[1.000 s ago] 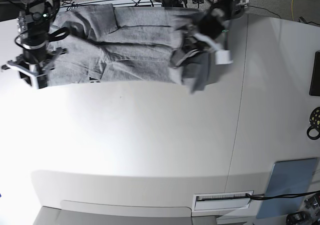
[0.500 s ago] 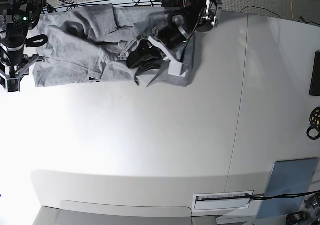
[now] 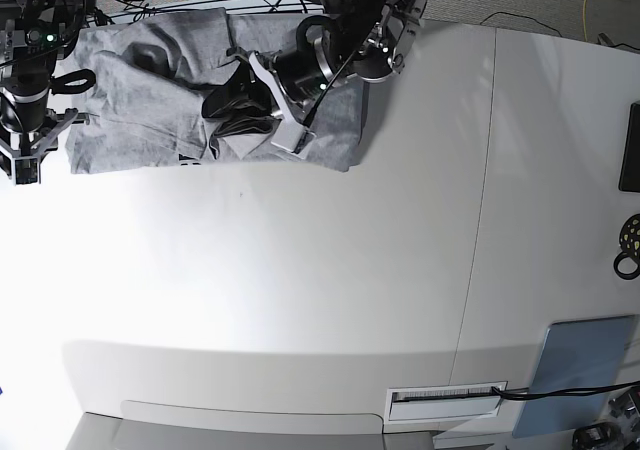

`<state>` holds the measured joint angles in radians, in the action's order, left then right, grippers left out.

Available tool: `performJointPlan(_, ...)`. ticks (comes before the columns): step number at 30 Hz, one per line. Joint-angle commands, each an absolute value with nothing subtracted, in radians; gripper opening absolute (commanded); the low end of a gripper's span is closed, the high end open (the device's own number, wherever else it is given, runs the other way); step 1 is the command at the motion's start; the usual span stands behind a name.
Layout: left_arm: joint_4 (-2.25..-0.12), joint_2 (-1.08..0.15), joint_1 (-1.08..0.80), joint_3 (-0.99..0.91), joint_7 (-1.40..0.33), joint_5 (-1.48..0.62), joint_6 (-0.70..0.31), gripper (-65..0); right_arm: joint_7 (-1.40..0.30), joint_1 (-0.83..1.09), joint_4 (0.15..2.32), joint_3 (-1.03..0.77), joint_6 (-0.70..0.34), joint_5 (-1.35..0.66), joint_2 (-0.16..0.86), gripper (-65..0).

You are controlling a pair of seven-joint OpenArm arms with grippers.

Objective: Fold the T-shirt properly
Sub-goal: 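Fold the held end toward the right gripper with the left gripper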

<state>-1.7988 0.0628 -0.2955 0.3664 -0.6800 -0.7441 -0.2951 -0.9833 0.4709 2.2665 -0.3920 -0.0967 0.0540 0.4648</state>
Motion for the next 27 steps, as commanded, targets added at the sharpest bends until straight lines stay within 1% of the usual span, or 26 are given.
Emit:
performJointPlan(1, -1.814, 0.075, -0.284, 0.374, -0.663, -0.762, -0.310, -65.0, -0.962, 0.469, 2.283, -0.401, -0.085, 0.067, 0.479, -48.0)
performJointPlan(8, -1.813, 0.075, -0.277, 0.378, -0.654, -0.762, -0.311, -64.9, -0.962, 0.469, 2.283, -0.401, -0.085, 0.067, 0.479, -48.0)
performJointPlan(10, -1.813, 0.075, -0.276, 0.377, -0.654, -0.762, -0.316, -48.0, -0.962, 0.469, 2.283, -0.401, -0.085, 0.067, 0.479, -48.0)
performJointPlan(11, -1.813, 0.075, -0.276, 0.377, -0.654, -0.762, -0.335, -40.5, -0.962, 0.468, 2.283, -0.401, -0.085, 0.067, 0.479, -48.0)
performJointPlan(12, -1.813, 0.075, -0.276, 0.377, -0.655, -0.762, -0.362, -34.9, -0.962, 0.468, 2.283, -0.401, -0.085, 0.067, 0.479, -48.0)
performJointPlan(13, -1.813, 0.075, -0.277, 0.378, -0.657, -0.762, -0.390, -32.4, -0.962, 0.468, 2.283, -0.401, -0.085, 0.067, 0.479, -48.0)
performJointPlan(15, -1.813, 0.075, -0.276, 0.377, -0.657, -0.763, -0.424, -32.2, -0.962, 0.468, 2.283, -0.401, -0.084, 0.067, 0.479, -48.0)
performJointPlan(21, -1.813, 0.072, -0.239, 0.376, -0.657, -0.749, -0.439, -32.2, -0.960, 0.468, 2.283, -0.401, -0.084, 0.068, 0.479, -48.0)
performJointPlan(23, -1.813, 0.068, -0.215, 0.376, -0.662, -0.697, -0.477, -32.4, -0.940, 0.468, 2.283, -0.401, -0.084, 0.068, 0.479, -48.0)
performJointPlan(27, -1.814, 0.069, -0.171, 0.353, -0.715, -0.581, -0.476, -32.4, -0.905, 0.468, 2.283, -0.401, -0.084, 0.065, 0.479, -48.0)
